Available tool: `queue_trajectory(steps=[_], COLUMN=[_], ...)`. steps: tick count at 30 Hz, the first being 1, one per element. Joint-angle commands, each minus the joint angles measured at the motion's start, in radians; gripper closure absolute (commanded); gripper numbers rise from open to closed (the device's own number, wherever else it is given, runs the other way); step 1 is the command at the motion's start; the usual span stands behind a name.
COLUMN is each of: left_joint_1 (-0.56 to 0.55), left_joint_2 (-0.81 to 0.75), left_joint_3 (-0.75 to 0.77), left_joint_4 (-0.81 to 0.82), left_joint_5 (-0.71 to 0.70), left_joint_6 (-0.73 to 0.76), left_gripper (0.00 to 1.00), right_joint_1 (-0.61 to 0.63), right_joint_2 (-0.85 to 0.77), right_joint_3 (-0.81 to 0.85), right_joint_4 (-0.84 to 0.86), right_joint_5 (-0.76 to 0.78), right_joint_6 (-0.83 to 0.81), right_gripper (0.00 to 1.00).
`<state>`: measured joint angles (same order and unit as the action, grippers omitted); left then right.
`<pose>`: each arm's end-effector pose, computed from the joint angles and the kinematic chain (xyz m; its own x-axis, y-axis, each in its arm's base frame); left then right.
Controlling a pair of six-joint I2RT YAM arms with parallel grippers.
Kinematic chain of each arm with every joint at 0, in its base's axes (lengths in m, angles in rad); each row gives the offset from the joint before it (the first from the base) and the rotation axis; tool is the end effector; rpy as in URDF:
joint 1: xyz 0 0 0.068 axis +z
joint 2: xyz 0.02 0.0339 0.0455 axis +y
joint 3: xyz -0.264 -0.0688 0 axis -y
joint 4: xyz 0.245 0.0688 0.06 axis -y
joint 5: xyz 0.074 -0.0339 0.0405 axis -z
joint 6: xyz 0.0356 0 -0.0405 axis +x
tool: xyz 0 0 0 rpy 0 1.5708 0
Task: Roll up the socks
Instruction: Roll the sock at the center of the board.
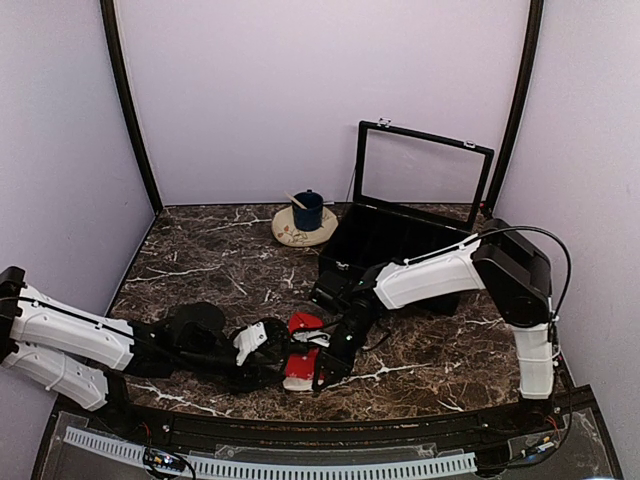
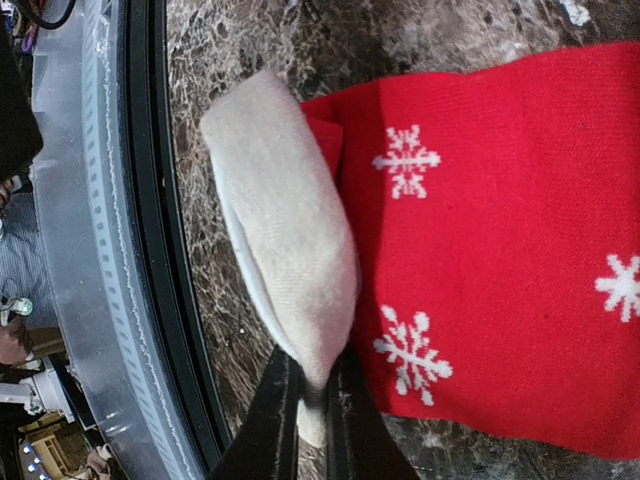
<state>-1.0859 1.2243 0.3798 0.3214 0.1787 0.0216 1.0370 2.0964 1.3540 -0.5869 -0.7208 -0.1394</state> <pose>0.1027 -0.2085 0.1640 -0.2124 0.4488 -0.8680 0.9472 0.3128 -0.0701 0.1821 0.3543 0.1226 -0.3882 -0.8620 -0.3259 -0.7887 0.1278 0.6014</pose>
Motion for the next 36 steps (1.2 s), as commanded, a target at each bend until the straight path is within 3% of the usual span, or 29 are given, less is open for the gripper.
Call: queue_trajectory(steps=[1, 11, 26, 36], left_joint_1=[-0.021, -0.061, -0.080, -0.080], left_joint_2=[0.038, 0.150, 0.208, 0.250], left_joint_3=[0.058, 0.131, 0.139, 0.155], left_joint_4=[-0.054, -0.127, -0.094, -0.080], left_joint_5=[0.037, 0.085, -0.039, -0.011], left_joint_6=[0.088, 0.188, 0.257, 0.269], left_gripper=[0.58, 0.58, 0.59, 0.59], right_joint_1=[-0.010, -0.020, -0.022, -0.022], right_joint_2=[0.035, 0.042, 0.051, 0.059], right_joint_3=[0.023, 0.034, 0.042, 0.049], right_joint_4=[-0.062, -0.081, -0.094, -0.099], right_joint_5=[-0.007, -0.020, -0.048, -0.064], right_joint_6=[-0.009, -0.017, -0.023, -0.028], right_gripper=[0.99, 0.99, 0.99, 0.99])
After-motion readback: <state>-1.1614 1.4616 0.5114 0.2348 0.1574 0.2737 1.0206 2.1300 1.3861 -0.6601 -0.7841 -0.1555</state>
